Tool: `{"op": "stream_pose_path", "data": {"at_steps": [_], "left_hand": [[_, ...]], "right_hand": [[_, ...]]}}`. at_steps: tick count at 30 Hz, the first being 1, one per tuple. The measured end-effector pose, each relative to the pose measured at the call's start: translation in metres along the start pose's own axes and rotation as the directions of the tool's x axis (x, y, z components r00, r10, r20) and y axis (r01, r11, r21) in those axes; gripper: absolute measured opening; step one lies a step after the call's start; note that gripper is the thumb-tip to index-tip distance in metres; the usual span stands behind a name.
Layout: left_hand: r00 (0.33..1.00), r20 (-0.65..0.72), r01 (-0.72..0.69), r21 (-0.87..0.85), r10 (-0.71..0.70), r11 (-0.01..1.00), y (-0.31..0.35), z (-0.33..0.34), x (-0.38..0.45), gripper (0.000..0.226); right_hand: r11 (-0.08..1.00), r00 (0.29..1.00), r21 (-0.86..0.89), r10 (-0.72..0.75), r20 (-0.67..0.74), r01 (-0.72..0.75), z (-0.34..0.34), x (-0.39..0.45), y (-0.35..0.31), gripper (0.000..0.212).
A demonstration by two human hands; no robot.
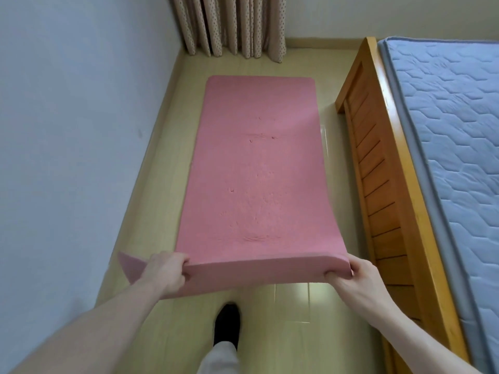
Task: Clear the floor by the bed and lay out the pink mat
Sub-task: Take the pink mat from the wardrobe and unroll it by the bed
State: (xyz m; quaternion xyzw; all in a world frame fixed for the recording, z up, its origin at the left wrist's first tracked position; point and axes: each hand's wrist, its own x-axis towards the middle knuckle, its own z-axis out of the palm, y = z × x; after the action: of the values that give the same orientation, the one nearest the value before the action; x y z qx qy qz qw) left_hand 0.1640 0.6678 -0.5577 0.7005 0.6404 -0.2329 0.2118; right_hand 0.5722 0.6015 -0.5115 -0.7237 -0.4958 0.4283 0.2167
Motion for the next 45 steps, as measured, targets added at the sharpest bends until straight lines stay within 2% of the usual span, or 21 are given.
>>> {"op": "stream_pose_path", "data": {"at_steps": [3, 8, 14, 19, 26, 33, 40, 45], "left_hand": [[0.998, -0.034, 0.042, -0.032, -0.043, 0.999, 0.006, 0.024, -0.045, 0.015], [0.992, -0.103, 0.058, -0.083, -0.067, 0.995, 0.041, 0.062, -0.103, 0.007], [0.993, -0.051, 0.101, -0.127, -0.108, 0.987, 0.07, 0.115, -0.144, 0.018], [0.996, -0.005, 0.09, -0.138, -0.092, 0.986, 0.083, 0.171, -0.157, 0.019], [0.994, 0.037, 0.103, -0.124, -0.1, 0.987, 0.084, 0.242, -0.163, 0.016], [0.995, 0.072, 0.075, -0.115, -0.067, 0.991, 0.091, 0.288, -0.16, 0.013], [0.992, 0.122, 0.03, -0.158, -0.011, 0.987, 0.085, 0.306, -0.176, 0.019], [0.981, 0.192, 0.008, -0.179, 0.027, 0.984, 0.083, 0.31, -0.188, 0.019]], "right_hand": [[0.999, 0.999, 0.001, -0.037, -0.028, 0.037, -0.001, -0.035, 0.018, 0.037], [0.989, 0.994, -0.124, -0.093, -0.063, 0.085, -0.009, -0.081, 0.053, 0.036], [0.938, 0.988, -0.345, -0.083, -0.126, 0.035, -0.001, -0.132, 0.116, 0.02], [0.835, 0.992, -0.539, 0.062, -0.108, -0.111, 0.031, -0.169, 0.184, 0.03], [0.821, 0.965, -0.516, 0.257, -0.048, -0.244, 0.084, -0.2, 0.238, 0.043], [0.792, 0.919, -0.489, 0.391, -0.051, -0.365, 0.114, -0.22, 0.269, 0.046], [0.74, 0.878, -0.5, 0.47, -0.094, -0.45, 0.132, -0.235, 0.264, 0.051], [0.725, 0.868, -0.501, 0.481, -0.124, -0.473, 0.147, -0.24, 0.265, 0.047]]}}
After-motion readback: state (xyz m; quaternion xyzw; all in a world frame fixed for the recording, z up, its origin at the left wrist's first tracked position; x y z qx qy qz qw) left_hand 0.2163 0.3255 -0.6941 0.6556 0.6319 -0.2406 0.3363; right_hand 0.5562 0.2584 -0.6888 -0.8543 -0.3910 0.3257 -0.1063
